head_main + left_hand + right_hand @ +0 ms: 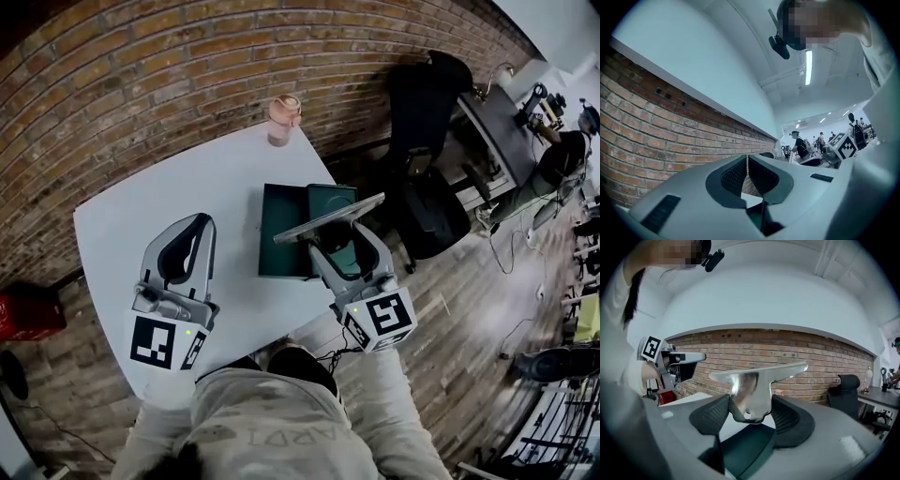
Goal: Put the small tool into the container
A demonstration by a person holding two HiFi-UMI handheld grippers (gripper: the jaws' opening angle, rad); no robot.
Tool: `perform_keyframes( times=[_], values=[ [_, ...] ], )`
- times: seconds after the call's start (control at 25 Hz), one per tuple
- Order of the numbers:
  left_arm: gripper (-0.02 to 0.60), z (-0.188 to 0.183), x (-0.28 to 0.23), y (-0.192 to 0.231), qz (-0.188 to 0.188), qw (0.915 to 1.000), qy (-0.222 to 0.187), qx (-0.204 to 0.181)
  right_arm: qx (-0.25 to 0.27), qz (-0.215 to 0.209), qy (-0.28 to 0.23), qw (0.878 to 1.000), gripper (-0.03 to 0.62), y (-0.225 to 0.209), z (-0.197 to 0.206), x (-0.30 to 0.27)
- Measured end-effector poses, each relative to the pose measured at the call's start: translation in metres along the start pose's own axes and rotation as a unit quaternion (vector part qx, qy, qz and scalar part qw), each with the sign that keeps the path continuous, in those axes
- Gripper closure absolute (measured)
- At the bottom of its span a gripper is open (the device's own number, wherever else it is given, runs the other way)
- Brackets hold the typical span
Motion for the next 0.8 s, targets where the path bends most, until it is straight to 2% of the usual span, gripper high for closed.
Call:
perform_keyframes(
  times=[0.28, 0.52, 0.8],
  values=[
    [0.565, 0.002, 0.003, 0.002, -0.039, 0.9992, 0.003, 0.004, 0.037, -0.076, 0.07, 0.994, 0.303, -0.009, 0.025, -0.024],
    [0.565, 0.008, 0.002, 0.0, -0.068, 0.9976, 0.01, 0.01, 0.074, -0.134, 0.137, 0.979, 0.303, -0.014, 0.052, -0.041],
    [0.565, 0.014, 0.0, 0.001, -0.087, 0.996, 0.017, 0.006, 0.111, -0.183, 0.195, 0.957, 0.303, -0.014, 0.077, -0.062]
  ],
)
Point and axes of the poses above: the fingertips, and each gripper's own axes: x backward along the fingers, y to its left, z out of its underside, the point moved 4 cm from there along x, backward along the fingers
